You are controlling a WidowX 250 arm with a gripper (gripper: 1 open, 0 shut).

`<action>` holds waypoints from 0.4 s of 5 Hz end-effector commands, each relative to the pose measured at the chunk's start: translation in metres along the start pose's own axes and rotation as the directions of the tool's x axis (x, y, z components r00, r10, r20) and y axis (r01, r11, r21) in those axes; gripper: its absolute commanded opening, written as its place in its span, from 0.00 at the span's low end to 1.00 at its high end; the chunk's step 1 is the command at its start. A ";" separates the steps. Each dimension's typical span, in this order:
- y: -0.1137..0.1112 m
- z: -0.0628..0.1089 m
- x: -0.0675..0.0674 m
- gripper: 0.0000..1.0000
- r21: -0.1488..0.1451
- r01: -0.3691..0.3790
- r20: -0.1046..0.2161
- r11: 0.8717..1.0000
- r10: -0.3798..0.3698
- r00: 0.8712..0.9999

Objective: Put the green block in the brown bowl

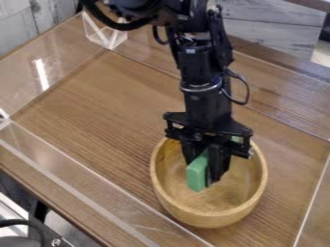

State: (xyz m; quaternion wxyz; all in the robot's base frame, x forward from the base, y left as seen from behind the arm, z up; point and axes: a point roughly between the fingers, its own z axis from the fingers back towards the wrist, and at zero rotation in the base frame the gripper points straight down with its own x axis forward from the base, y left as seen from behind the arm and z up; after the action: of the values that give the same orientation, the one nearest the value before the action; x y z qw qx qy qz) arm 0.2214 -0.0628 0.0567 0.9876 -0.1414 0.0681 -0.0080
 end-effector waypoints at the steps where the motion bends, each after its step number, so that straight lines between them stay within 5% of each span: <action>1: -0.002 0.014 0.012 0.00 -0.011 0.015 0.056 1.000 -0.014 0.998; 2: -0.002 0.014 0.012 0.00 -0.015 0.014 0.053 1.000 -0.013 0.998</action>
State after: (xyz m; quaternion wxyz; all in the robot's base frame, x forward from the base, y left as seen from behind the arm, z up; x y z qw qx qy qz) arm 0.2210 -0.0622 0.0571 0.9869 -0.1454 0.0699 -0.0062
